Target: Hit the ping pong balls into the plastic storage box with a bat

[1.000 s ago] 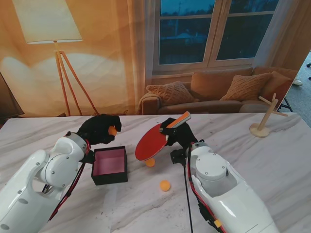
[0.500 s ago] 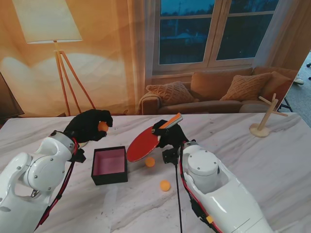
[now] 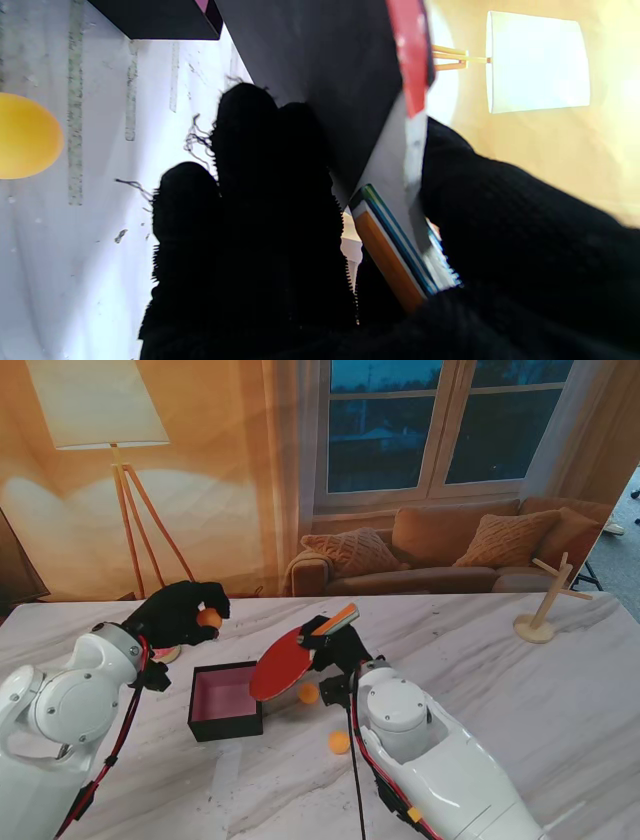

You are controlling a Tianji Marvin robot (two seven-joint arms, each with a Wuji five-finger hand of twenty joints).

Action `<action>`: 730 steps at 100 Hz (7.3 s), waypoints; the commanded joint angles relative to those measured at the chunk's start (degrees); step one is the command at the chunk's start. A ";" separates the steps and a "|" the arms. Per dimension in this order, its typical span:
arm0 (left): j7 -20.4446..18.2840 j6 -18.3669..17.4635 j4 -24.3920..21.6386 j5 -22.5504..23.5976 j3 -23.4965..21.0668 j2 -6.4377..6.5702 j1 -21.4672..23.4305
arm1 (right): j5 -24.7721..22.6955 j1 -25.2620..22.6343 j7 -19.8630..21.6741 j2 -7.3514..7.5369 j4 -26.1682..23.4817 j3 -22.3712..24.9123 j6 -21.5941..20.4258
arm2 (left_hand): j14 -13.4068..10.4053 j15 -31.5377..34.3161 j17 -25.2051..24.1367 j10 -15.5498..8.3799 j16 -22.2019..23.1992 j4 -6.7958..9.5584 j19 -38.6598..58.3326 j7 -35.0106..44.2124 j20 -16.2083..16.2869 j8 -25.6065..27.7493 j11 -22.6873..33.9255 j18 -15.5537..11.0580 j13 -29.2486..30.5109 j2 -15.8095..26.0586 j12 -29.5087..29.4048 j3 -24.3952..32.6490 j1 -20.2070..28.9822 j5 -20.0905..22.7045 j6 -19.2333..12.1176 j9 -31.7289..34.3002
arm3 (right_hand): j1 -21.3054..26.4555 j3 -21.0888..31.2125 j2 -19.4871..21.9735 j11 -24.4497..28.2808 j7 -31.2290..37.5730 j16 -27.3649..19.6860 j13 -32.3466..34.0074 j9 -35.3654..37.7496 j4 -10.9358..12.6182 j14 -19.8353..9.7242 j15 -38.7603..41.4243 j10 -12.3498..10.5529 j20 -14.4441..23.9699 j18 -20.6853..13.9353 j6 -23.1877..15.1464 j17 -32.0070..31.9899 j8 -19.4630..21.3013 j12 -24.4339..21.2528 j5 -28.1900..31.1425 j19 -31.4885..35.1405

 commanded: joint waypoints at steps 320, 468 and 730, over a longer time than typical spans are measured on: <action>-11.23 9.90 7.97 -16.93 12.89 1.06 -16.23 | -8.21 -0.27 2.45 1.56 3.15 -0.12 -11.24 | 10.09 -24.60 -24.41 -1.11 -22.84 5.02 -20.54 -26.53 3.55 -1.71 -1.01 7.83 -11.71 11.24 -29.41 -11.34 -5.36 2.34 2.62 -8.93 | 9.29 6.67 6.05 0.07 2.19 0.92 -5.44 -0.52 1.76 -6.30 -6.28 -13.67 2.32 -2.49 -3.11 -3.01 6.72 -0.43 9.49 -4.58; -10.41 4.26 26.87 -23.07 32.13 -0.68 -27.66 | -22.38 -13.25 1.87 6.23 -5.70 19.73 -16.32 | 6.02 -33.91 -37.63 -2.29 -25.15 8.52 -28.45 -37.30 9.09 -3.38 -8.17 3.80 -23.86 15.09 -33.46 -12.30 -9.51 -2.96 4.51 -21.45 | 9.36 6.69 6.13 0.11 2.18 0.34 -5.60 -0.77 1.63 -5.41 -5.51 -12.41 2.65 -2.21 -1.84 -3.53 5.84 -0.74 9.08 -3.87; 7.31 -4.04 48.45 -10.87 57.85 -7.48 -37.20 | -21.24 -14.74 0.03 5.75 -7.05 20.19 -16.33 | 2.91 1.28 0.28 0.28 -10.16 4.39 5.45 -6.75 -1.43 14.29 19.29 -12.12 6.31 5.08 -7.21 5.18 -3.90 -9.50 5.32 -18.56 | 9.37 6.22 6.37 0.04 2.23 0.45 -5.86 -0.71 1.70 -5.36 -5.09 -12.32 2.77 -2.24 -1.83 -3.78 5.49 -0.57 8.94 -3.82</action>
